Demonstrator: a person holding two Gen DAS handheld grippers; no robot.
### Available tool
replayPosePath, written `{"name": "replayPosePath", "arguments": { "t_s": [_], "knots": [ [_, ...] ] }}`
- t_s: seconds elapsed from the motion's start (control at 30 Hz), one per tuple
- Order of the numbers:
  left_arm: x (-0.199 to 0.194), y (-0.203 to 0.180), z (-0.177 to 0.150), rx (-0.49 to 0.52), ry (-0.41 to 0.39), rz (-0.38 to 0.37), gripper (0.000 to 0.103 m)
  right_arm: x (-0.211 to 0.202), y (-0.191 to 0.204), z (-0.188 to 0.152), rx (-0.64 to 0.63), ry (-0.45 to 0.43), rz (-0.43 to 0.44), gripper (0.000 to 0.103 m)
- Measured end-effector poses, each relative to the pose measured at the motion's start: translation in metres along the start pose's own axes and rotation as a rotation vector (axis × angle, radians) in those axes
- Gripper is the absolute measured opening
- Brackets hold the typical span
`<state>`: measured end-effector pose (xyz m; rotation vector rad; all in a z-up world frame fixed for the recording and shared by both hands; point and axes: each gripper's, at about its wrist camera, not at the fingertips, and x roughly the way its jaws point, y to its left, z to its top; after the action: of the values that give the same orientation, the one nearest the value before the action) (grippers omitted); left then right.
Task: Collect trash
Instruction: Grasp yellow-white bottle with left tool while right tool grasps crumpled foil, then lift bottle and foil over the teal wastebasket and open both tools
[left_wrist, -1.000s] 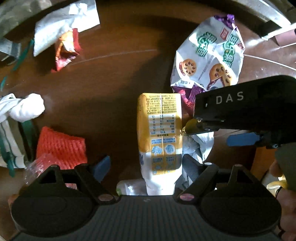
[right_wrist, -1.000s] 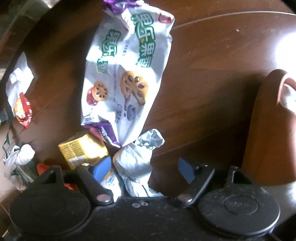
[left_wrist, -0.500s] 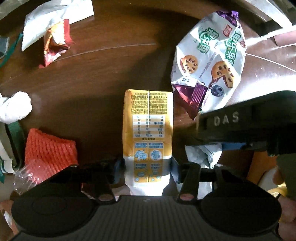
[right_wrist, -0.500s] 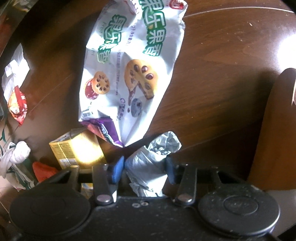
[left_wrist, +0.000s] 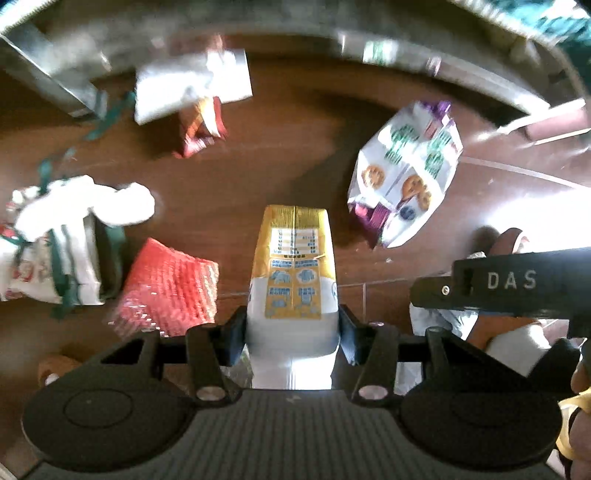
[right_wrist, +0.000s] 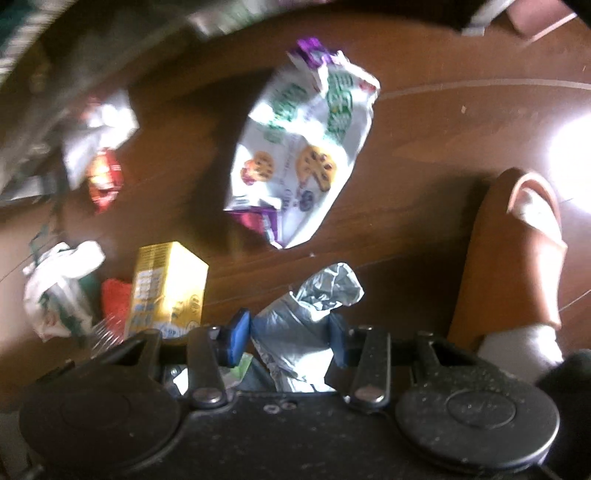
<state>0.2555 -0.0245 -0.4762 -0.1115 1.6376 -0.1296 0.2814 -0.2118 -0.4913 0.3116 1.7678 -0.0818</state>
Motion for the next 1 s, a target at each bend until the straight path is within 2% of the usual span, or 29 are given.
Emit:
{"name": "replayPosePath", "arguments": {
  "t_s": [0.17, 0.47, 0.73, 1.0],
  "knots": [
    [-0.056, 0.001, -0.010, -0.049, -0.078, -0.010, 0.049, -0.049, 0.013, -0.018, -0.033, -0.090, 0.022, 0.043],
    [-0.174, 0.001, -0.042, -0.112, -0.277, -0.052, 0.049, -0.159, 0.017, -0.068, -0.110, -0.283, 0.084, 0.043],
    [-0.285, -0.003, -0.077, -0.121, -0.504, -0.070, 0.049, -0.273, 0.032, -0.120, -0.246, -0.510, 0.166, 0.042],
    [-0.402, -0.017, -0.093, -0.061, -0.769, -0.068, 0.049, -0.394, 0.051, -0.163, -0.404, -0.764, 0.240, 0.042]
  ]
}}
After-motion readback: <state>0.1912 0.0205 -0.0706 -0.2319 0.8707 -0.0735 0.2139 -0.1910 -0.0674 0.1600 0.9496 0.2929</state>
